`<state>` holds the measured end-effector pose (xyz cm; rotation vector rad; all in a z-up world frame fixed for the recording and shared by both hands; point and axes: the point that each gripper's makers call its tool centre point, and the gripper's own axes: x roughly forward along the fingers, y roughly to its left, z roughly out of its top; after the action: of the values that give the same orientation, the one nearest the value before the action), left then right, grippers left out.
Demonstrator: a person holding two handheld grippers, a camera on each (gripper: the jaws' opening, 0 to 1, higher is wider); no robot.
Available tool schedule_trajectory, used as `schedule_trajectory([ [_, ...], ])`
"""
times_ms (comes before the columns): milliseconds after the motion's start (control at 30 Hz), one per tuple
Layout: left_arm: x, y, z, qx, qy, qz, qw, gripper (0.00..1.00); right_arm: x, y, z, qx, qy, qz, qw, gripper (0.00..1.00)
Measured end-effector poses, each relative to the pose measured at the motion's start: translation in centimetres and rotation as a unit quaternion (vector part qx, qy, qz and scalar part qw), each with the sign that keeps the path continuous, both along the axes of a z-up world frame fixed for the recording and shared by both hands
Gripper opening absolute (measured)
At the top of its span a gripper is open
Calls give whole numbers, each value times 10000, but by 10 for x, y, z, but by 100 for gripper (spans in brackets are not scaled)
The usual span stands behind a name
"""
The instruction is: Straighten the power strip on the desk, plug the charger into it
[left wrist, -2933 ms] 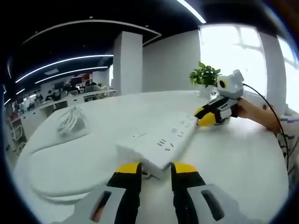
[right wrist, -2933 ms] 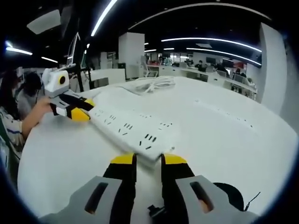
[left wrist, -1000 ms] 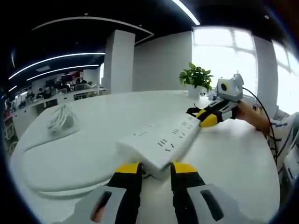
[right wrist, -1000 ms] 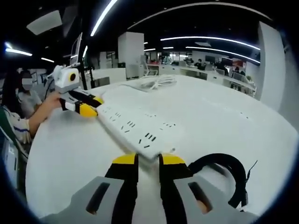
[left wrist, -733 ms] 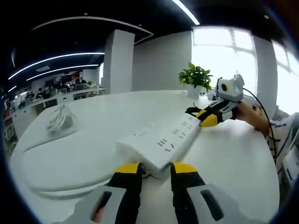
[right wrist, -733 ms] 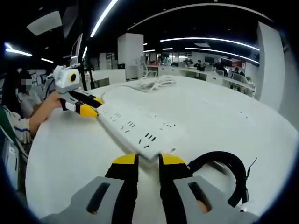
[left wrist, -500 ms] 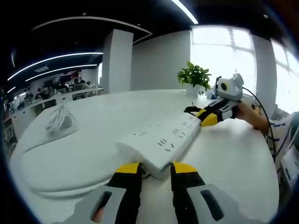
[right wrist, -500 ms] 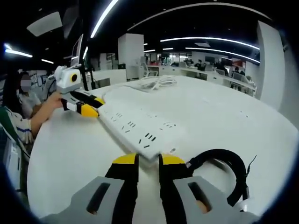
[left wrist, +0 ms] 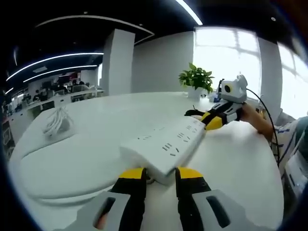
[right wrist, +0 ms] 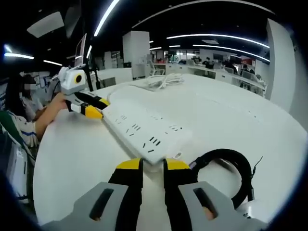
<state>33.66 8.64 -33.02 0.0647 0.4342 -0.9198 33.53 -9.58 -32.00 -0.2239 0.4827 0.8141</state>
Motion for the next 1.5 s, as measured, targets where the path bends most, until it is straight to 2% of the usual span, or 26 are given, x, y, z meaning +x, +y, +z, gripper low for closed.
schedule_trajectory([
  [267, -5, -3, 0, 7, 14, -118, 9999, 23, -7, -3, -2, -210, 42, 189, 9996, 15],
  [567, -7, -6, 1, -16, 44, -247, 9997, 22, -11, -8, -2, -137, 265, 355, 9989, 15],
  [800, -10, -8, 1, -1, 37, -336, 9994, 22, -13, -11, -1, -277, 263, 438, 9983, 15],
  [1500, -20, -11, 2, 88, 25, -524, 9986, 22, -22, -14, 0, -355, 396, 549, 9971, 15],
])
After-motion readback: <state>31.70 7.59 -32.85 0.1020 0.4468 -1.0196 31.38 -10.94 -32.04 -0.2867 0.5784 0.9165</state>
